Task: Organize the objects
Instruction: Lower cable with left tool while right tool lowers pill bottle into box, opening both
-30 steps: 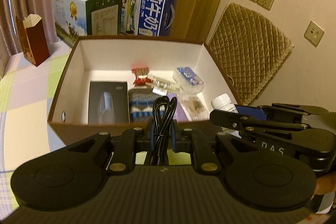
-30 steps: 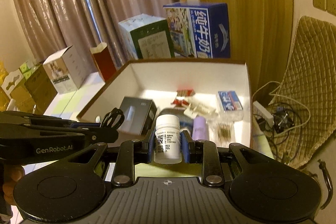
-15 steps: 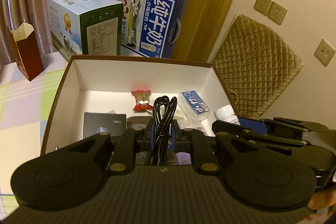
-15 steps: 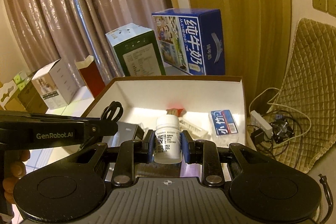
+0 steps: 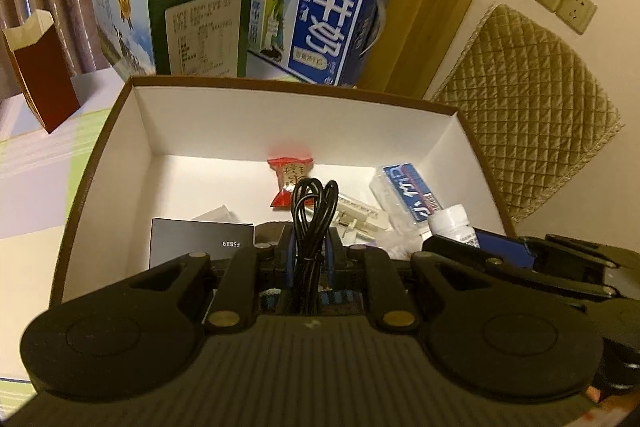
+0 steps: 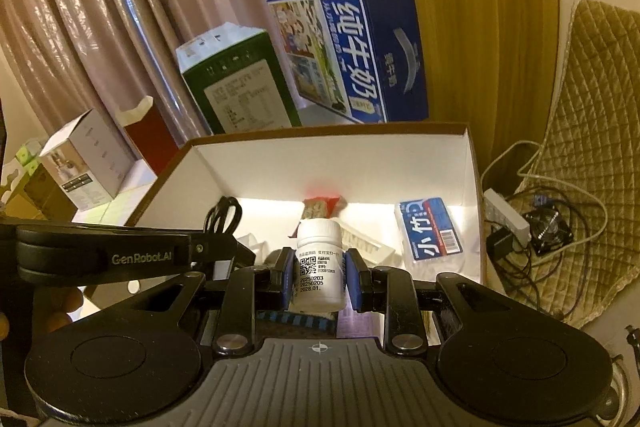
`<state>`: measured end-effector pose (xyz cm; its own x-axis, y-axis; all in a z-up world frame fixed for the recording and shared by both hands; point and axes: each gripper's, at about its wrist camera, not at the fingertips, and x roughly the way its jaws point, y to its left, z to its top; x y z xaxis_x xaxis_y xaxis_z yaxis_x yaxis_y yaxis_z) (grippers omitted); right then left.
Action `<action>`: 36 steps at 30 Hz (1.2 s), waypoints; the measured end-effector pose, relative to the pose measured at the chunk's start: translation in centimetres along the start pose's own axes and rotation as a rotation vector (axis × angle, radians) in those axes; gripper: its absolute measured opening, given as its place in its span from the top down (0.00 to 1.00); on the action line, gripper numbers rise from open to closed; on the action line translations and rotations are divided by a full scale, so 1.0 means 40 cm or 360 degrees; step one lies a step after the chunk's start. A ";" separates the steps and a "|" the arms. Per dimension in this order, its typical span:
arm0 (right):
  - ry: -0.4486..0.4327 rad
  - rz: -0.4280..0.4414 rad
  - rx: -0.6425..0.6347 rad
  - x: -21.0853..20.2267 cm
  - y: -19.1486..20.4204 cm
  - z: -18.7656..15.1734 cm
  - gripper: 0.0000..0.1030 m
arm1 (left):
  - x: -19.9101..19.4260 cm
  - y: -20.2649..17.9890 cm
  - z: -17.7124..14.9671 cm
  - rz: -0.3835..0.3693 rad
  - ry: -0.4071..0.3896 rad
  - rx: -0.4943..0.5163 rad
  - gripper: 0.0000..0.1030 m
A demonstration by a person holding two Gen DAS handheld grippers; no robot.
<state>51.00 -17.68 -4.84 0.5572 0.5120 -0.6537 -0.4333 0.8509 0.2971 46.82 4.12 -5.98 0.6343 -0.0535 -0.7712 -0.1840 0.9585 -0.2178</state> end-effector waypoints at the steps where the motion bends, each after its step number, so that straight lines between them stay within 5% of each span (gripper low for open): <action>1: 0.0006 -0.0002 0.0003 0.006 -0.002 0.000 0.77 | 0.008 0.002 0.001 0.0003 0.0010 0.0000 0.89; 10: 0.0039 -0.0002 0.0026 0.042 -0.016 0.005 0.77 | 0.069 0.016 0.004 0.0063 0.0086 0.0039 0.83; 20: 0.0065 0.0040 0.0033 0.064 -0.002 0.005 0.77 | 0.040 0.052 0.021 0.0112 0.0045 0.0015 0.37; 26: 0.0056 0.0078 0.0025 0.082 0.027 0.013 0.76 | 0.010 0.082 0.021 0.0184 0.0019 -0.0011 0.22; 28: 0.0029 0.0109 0.0049 0.086 0.030 0.021 0.70 | -0.001 0.096 0.020 0.0204 0.0015 -0.0027 0.20; 30: 0.0002 0.0100 0.0062 0.086 0.031 0.030 0.42 | -0.013 0.110 0.019 0.0226 0.0006 -0.0047 0.17; 36: -0.0035 0.0093 0.0071 0.064 0.025 0.041 0.31 | -0.049 0.138 0.007 0.0252 -0.0013 -0.0083 0.11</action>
<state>53.15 -15.34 -5.07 0.5478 0.5630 -0.6189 -0.4335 0.8237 0.3655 44.76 9.60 -5.53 0.6004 0.0999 -0.7935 -0.3208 0.9389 -0.1245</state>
